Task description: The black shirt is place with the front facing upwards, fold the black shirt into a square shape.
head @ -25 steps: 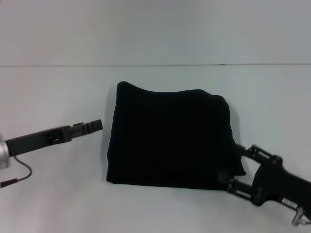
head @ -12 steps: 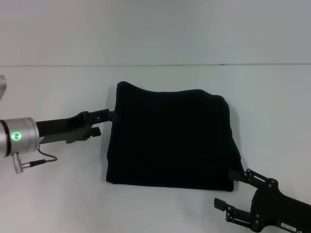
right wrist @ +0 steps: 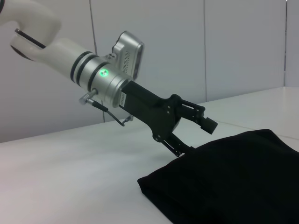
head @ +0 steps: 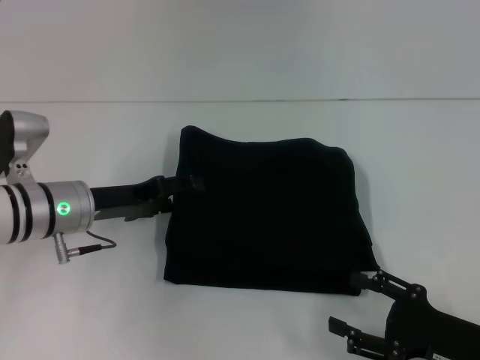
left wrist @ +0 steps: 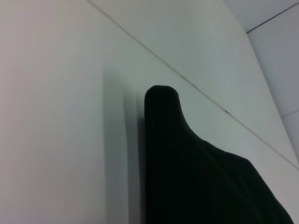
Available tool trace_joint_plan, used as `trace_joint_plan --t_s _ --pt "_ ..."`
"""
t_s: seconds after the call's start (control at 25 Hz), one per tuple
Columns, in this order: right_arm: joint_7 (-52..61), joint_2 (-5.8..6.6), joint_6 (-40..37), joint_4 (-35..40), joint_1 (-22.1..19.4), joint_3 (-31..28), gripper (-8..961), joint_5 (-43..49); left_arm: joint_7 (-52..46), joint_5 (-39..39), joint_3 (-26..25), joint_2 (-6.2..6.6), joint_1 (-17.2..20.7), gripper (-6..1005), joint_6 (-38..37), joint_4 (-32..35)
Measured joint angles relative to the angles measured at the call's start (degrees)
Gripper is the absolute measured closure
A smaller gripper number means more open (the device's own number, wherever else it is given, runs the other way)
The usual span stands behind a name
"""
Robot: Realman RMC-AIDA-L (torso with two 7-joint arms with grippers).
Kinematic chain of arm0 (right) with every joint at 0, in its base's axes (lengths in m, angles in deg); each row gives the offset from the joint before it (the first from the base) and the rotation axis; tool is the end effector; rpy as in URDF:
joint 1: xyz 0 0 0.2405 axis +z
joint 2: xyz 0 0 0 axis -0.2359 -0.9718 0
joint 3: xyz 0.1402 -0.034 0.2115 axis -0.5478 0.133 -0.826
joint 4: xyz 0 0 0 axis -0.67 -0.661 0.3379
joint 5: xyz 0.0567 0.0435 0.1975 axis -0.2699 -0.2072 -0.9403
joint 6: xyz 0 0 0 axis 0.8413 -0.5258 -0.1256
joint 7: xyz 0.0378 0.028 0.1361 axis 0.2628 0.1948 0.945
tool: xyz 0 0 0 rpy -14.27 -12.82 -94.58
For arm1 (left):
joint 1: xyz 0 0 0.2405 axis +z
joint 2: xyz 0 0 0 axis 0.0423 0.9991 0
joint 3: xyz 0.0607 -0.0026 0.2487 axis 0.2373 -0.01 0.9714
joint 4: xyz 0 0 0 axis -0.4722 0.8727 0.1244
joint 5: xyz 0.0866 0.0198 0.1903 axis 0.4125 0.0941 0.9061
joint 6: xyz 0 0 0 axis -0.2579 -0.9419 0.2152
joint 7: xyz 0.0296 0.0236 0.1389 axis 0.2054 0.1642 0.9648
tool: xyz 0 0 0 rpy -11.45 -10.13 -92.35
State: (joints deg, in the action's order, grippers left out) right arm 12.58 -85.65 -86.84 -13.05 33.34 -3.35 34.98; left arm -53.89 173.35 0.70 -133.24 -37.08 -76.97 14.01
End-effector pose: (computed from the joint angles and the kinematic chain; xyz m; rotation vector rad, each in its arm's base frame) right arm 0.3204 0.2357 -0.0628 -2.5586 0.4087 0.7749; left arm -0.2799 0.3829 -0.0323 -2.0250 -1.8669 -0.6451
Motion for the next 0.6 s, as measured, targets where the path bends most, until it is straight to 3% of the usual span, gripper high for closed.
trace_joint_plan --t_s 0.28,0.6 --pt "0.3 0.0 -0.1 0.0 -0.1 0.0 117 0.0 -0.1 0.0 2.1 -0.34 -0.8 53 0.4 -0.1" --pt "0.4 0.09 -0.4 0.0 -0.1 -0.1 116 0.1 0.6 -0.3 4.5 -0.76 -0.6 295 1.5 0.6"
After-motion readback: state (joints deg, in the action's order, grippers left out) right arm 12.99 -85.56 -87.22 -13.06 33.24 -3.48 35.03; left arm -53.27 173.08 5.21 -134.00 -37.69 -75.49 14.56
